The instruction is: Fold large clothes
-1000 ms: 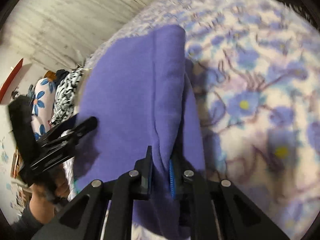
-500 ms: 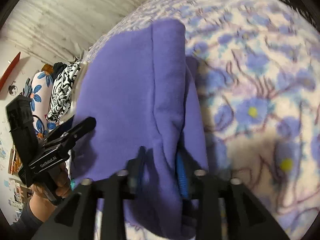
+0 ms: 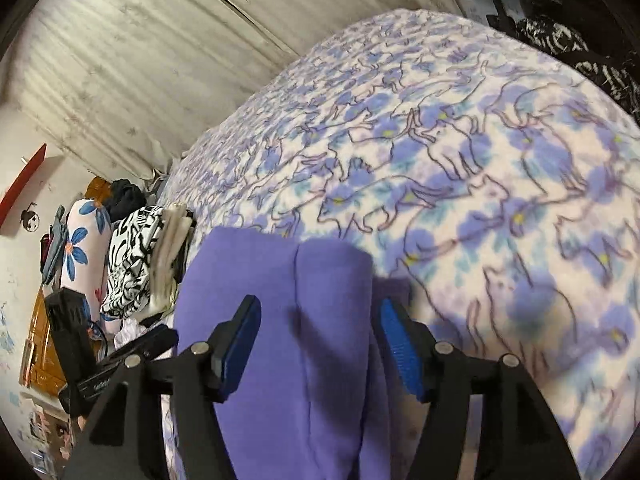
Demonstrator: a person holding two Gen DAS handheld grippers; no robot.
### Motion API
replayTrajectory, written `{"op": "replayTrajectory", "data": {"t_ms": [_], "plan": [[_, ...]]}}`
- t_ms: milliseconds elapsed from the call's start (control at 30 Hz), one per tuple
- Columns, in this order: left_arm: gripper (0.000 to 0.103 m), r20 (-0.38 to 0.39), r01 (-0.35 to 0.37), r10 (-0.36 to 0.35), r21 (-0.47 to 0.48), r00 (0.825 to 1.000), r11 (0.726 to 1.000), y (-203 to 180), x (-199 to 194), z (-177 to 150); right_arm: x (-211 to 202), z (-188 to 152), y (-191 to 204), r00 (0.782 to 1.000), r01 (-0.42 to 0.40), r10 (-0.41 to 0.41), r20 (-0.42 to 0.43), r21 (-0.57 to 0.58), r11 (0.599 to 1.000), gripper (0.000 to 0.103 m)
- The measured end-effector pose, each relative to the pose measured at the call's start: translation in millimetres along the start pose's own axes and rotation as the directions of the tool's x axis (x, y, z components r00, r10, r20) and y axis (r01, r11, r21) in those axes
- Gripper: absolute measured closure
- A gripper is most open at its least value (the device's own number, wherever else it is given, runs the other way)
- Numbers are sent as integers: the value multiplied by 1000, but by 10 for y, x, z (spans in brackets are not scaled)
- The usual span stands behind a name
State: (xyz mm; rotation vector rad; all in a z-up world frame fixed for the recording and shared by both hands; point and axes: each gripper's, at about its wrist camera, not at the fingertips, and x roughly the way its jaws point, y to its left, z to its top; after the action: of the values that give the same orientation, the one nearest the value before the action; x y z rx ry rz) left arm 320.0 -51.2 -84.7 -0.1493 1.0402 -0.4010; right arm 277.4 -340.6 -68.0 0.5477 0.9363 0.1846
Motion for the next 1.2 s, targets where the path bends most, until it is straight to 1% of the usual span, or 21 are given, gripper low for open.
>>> {"op": "replayTrajectory", "data": {"t_ms": [67,100,133,167,200,267,300,333,433,533,600,700,767,867,967,1033,1133,1200], "plan": [[10,-8,8,-8,0,1000,1000,1,63,28,115,25,-28,1000,4,-4,-18,6,1000,40],[10,-11,1,-1,6,1000,1000,-16,88,31,164,22,-42,1000,-17,17,-22,8,1000,41],[10,-15,-8,9,15,1000,1000,-42,119,40,197,16,-44,999,-14,14,-30,3,1000,47],[10,-18,-16,16,25,1000,1000,-71,145,53,223,11,-28,999,22,-22,-35,-17,1000,80],[10,-23,-21,22,39,999,999,-100,166,64,237,8,-23,997,64,-65,-43,-32,997,87],[9,-32,-37,39,70,999,997,-203,214,93,194,-2,-33,993,115,-116,-26,-24,993,87],[9,-33,-49,51,81,998,996,-244,232,105,185,-7,-27,988,153,-154,-10,-34,988,87],[8,-39,-62,66,90,997,994,-285,259,113,218,-17,-39,983,184,-185,-13,-37,982,87],[0,-69,-105,112,90,991,990,-350,391,125,411,-41,-131,969,235,-237,-64,-30,971,87],[0,-81,-88,92,61,992,994,-328,462,124,512,-51,-200,961,264,-265,-82,-24,964,83],[0,-84,-68,71,40,994,997,-299,476,120,522,-49,-222,959,270,-271,-87,-22,963,78],[0,-72,-50,52,29,996,998,-266,464,98,493,-51,-254,958,275,-276,-84,-13,961,69],[0,-64,-49,50,24,997,999,-255,437,83,466,-58,-267,960,269,-269,-81,-11,963,63],[0,-55,-68,70,21,996,997,-259,358,67,367,-65,-240,969,239,-238,-65,4,971,59],[0,-52,-105,107,37,993,994,-290,252,63,246,-84,-169,975,215,-214,-52,19,976,58],[1,-57,-123,125,40,990,992,-298,179,50,138,-113,-90,975,218,-217,-43,17,976,58],[1,-70,-125,128,43,989,991,-306,56,-6,3,-160,43,974,224,-224,-28,-12,974,58],[1,-65,-137,140,49,988,989,-313,-42,-56,-127,-215,137,974,224,-224,-11,-31,974,58]]}}
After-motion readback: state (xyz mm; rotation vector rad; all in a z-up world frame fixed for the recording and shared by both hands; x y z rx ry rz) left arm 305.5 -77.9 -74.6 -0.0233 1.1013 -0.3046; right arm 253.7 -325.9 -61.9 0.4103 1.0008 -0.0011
